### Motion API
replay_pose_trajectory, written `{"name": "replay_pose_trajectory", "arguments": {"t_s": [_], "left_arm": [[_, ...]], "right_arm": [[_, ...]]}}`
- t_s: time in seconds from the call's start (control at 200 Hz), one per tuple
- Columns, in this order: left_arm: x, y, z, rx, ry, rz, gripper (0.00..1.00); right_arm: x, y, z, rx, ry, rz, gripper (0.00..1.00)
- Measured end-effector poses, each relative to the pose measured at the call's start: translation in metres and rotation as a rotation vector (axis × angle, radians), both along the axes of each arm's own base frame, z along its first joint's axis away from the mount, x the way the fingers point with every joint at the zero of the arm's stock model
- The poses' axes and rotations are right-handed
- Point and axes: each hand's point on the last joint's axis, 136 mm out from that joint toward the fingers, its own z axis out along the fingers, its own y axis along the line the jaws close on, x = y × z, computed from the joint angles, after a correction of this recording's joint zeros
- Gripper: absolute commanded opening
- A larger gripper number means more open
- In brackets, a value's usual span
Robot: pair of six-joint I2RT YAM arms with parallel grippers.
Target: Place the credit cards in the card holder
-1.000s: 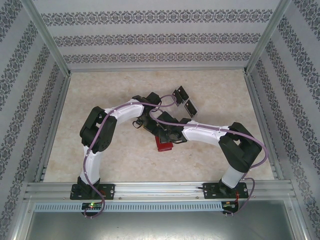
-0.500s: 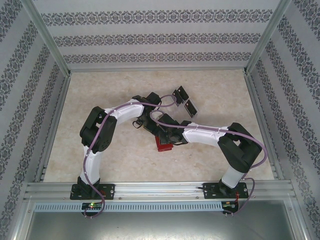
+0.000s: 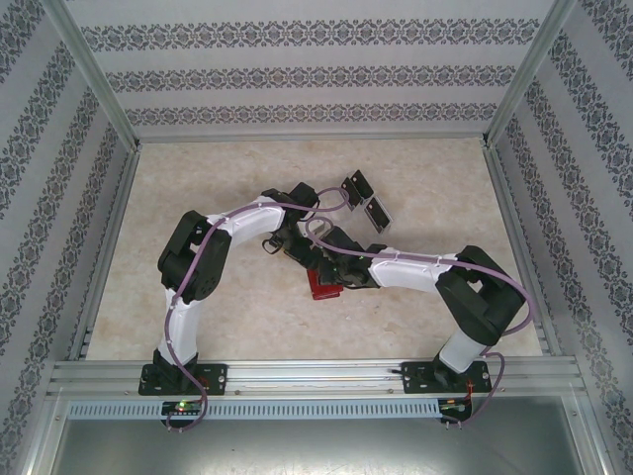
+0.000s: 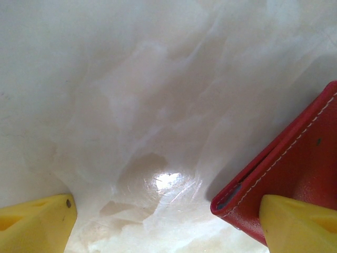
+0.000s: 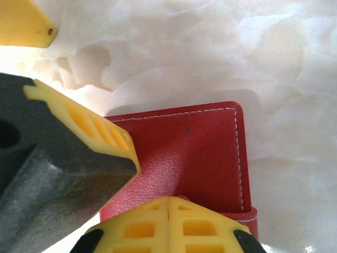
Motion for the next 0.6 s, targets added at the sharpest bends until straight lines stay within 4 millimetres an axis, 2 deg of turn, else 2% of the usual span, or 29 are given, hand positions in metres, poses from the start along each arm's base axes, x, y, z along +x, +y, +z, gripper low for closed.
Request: {"name": "replay_pose_trajectory", "arguments": {"t_s": [0.345,0.6], "left_arm": [[0.0,0.0001,0.0,0.0,0.0,0.0,0.91],[0.0,0.0,0.0,0.0,0.0,0.001,0.9]], "right_arm": [[0.0003,0.0004,-0.0036,0.018,0.02,-0.003,0.0],[0.0007,-0.0021,0.0037,0.038,0.012,-0.004,0.0]]}}
